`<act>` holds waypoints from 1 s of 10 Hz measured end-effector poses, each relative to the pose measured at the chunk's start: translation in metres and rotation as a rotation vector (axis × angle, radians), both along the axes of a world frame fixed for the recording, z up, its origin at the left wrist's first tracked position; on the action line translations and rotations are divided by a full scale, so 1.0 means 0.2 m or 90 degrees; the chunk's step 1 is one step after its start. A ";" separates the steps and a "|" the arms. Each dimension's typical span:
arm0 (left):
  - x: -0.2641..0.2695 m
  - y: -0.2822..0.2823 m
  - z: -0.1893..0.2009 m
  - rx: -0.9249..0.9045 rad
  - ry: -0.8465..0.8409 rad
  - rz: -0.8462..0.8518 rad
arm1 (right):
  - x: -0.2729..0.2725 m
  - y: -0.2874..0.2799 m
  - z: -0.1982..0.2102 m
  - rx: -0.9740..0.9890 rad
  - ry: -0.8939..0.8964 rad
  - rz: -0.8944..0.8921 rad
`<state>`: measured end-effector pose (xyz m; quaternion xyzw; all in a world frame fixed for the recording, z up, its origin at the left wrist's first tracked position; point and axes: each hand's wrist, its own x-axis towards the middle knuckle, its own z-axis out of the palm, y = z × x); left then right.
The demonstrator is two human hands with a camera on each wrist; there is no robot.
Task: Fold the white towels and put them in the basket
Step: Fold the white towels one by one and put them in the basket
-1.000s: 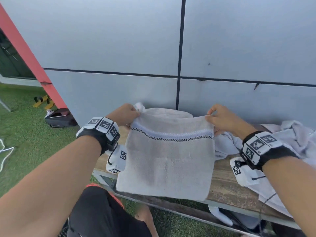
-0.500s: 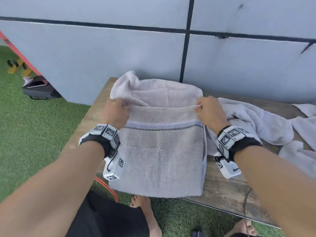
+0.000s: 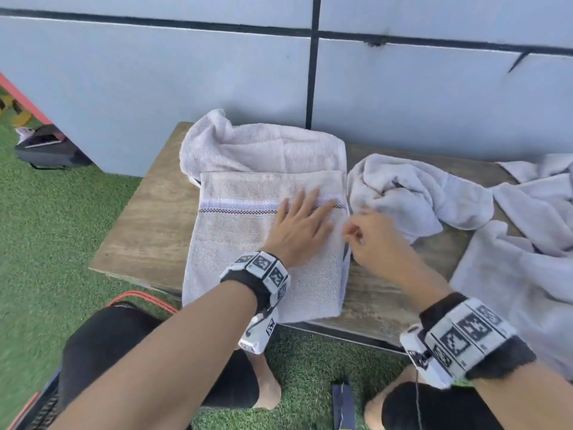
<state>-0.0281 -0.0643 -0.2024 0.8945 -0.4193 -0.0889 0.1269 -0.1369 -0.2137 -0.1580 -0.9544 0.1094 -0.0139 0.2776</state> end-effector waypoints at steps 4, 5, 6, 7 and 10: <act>-0.03 0.00 -0.10 0.031 -0.103 0.019 | -0.32 0.16 -0.08 -0.099 0.093 0.130; -0.03 0.00 -0.10 0.028 -0.104 0.022 | -0.32 0.18 -0.06 -0.083 0.102 0.130; -0.03 0.00 -0.10 0.021 -0.101 0.026 | -0.35 0.15 -0.04 -0.073 0.125 0.128; -0.02 0.00 -0.10 0.017 -0.104 0.027 | -0.41 0.10 -0.04 -0.035 0.147 0.136; -0.03 -0.01 -0.09 0.021 -0.110 0.024 | -0.41 0.13 0.00 0.249 0.073 -0.053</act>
